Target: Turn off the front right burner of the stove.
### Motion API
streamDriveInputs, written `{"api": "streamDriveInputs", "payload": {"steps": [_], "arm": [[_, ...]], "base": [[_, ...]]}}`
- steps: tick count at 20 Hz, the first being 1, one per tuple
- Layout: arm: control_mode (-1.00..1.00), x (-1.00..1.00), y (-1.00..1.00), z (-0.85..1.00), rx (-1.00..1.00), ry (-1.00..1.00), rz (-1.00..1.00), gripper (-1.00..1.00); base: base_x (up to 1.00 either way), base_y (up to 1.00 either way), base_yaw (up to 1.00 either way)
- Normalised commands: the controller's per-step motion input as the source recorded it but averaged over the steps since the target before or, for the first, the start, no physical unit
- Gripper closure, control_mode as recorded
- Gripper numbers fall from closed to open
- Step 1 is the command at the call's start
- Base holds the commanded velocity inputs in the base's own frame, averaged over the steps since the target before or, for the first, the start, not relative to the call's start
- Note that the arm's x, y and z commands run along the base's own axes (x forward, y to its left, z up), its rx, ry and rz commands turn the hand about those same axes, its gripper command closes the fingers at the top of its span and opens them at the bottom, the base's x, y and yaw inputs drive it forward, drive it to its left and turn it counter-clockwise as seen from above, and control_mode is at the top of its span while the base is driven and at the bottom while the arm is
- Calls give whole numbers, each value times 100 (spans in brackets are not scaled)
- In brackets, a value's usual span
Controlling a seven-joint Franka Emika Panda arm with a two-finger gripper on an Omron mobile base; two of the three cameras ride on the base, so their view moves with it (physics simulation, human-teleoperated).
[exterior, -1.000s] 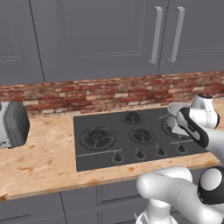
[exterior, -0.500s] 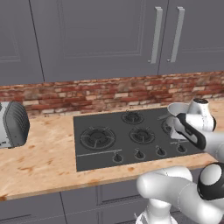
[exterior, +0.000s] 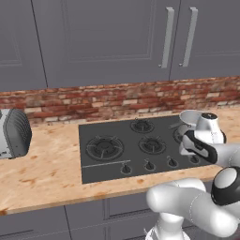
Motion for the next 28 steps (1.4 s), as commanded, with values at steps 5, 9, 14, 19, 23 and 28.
{"api": "streamDriveInputs", "payload": {"steps": [5,9,14,19,23,28], "arm": [[-100,18,-2,-19,0,0,9,-100],[-100,3,-26,-11,0,0,10,-100],[-100,0,-24,0,0,0,6,-100],[-100,0,-2,-1,0,0,1,-100],[-100,0,3,0,0,0,0,-100],[-100,0,7,-1,-3,0,0,-100]], "base": [[0,0,0],[0,0,0],[0,0,0],[0,0,0],[0,0,0],[0,0,0]]}}
